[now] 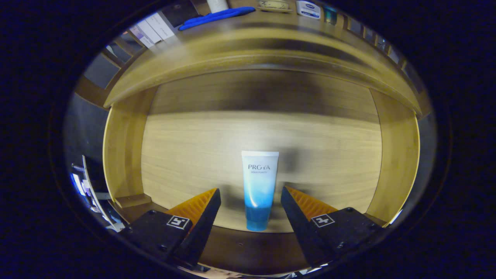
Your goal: Pull open the drawer, take out the items inside it, and place them on the countertop above the cabinet.
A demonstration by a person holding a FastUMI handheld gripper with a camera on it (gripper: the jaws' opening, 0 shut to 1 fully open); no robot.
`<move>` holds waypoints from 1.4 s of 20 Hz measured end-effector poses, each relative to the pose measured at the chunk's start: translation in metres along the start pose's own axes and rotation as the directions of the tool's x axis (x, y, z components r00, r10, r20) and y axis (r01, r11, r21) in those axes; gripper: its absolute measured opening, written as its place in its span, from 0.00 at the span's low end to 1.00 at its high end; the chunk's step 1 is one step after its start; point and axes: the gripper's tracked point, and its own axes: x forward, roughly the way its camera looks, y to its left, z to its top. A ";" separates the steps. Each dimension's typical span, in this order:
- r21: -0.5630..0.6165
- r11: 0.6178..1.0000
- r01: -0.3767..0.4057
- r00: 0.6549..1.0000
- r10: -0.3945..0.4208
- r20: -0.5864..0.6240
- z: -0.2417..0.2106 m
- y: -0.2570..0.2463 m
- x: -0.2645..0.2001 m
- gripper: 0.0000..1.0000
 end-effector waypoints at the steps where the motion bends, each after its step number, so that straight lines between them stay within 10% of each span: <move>1: -0.001 1.000 0.015 1.000 -0.015 -0.005 0.001 -0.003 0.002 0.99; 13: -0.058 0.989 0.139 0.990 -0.137 0.033 0.009 -0.004 0.015 0.55; 20: -0.006 0.977 0.211 0.969 -0.208 0.131 0.019 -0.002 0.005 0.45; 28: 0.006 0.993 0.116 0.959 -0.114 0.259 0.031 0.000 -0.056 0.41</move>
